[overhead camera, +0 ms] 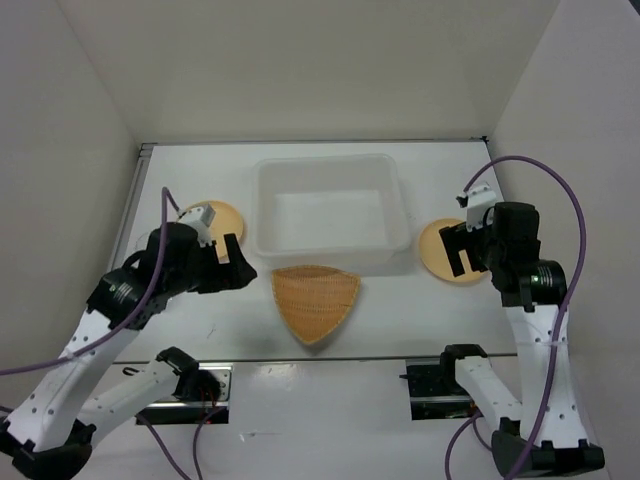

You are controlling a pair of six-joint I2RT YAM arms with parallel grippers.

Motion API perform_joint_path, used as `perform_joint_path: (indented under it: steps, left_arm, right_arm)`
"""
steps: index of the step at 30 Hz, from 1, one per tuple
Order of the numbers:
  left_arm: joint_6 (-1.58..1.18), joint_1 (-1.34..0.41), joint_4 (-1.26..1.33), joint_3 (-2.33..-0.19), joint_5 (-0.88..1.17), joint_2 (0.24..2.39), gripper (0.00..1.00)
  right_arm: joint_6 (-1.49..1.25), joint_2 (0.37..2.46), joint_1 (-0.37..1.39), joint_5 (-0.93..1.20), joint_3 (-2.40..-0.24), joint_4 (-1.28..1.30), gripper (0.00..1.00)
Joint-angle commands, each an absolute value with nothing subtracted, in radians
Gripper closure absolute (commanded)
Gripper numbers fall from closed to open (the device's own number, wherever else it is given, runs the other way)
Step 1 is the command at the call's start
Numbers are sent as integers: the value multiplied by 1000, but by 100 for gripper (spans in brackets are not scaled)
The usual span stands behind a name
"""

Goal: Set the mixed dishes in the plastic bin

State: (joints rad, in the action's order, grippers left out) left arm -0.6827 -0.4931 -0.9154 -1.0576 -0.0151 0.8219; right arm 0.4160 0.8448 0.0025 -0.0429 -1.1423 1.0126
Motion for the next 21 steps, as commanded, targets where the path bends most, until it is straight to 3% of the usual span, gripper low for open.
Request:
perform_joint_path:
  steps: [1,4,11,21]
  left_arm:
    - [-706,-522,-857,-1014,-77,749,0]
    - [-696,-564,-809,-1014,-20,846,0]
    - [-925,-882,-611,-1101,-8,1201,0]
    - [-1078,-897,-426,-870,156,1143,0]
  right_arm:
    - [384,807,9,-20,-1143,1074,2]
    - [342,784,9,-54,-1086,1032,2]
    - [337,750,-2,-103,-1052,986,2]
    - [371,652,-2,-46,-1052,999,2]
